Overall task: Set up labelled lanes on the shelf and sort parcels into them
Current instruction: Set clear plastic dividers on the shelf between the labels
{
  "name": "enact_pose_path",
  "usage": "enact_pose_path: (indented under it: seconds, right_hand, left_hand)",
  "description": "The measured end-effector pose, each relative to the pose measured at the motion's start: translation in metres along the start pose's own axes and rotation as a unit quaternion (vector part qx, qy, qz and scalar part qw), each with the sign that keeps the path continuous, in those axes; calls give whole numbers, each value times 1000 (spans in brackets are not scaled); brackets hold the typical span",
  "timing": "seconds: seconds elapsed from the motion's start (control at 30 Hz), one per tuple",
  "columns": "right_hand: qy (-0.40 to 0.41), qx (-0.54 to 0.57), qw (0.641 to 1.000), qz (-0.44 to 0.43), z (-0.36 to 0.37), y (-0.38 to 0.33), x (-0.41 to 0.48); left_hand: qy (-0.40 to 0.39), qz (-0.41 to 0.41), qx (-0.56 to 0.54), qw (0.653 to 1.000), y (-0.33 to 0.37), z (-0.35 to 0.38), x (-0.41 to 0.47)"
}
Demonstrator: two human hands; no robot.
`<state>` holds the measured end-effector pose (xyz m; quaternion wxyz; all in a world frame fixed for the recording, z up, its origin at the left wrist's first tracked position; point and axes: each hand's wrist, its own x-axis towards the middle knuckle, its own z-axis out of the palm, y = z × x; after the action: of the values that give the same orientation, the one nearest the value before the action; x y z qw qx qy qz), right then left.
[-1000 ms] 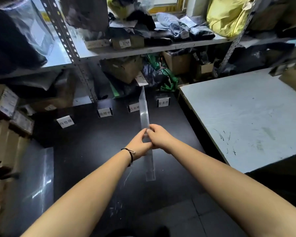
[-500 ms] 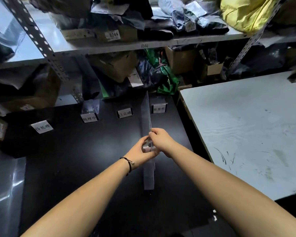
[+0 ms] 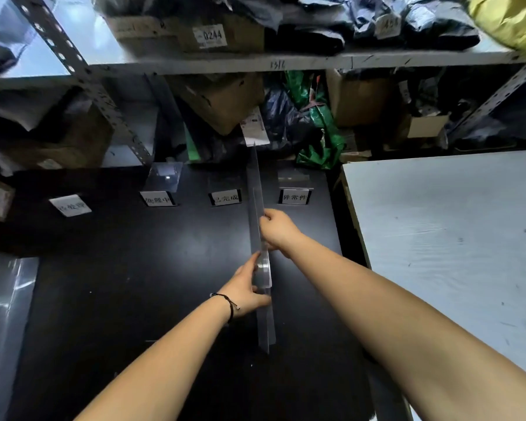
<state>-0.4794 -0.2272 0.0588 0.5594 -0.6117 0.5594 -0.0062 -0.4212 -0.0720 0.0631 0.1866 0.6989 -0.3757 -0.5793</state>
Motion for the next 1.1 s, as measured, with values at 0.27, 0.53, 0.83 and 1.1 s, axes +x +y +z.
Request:
enact_pose_path:
  seconds: [0.27,0.53,0.83,1.1]
  right_hand:
    - [23,35,999,-21,-15,-4,25]
    - [-18,146,989,-4,-5,-2,18]
    - [3,167,986,6,5,12,2]
    - [24,165,986,-3,17,21,-13]
  left_hand:
    - [40,-24,-17,999,0,21,3]
    - [67,-34,-22,997,-14,28,-8]
    - [54,-28,-8,998,-40,79,-56]
    - [43,-20,57,997,-69,105,-105]
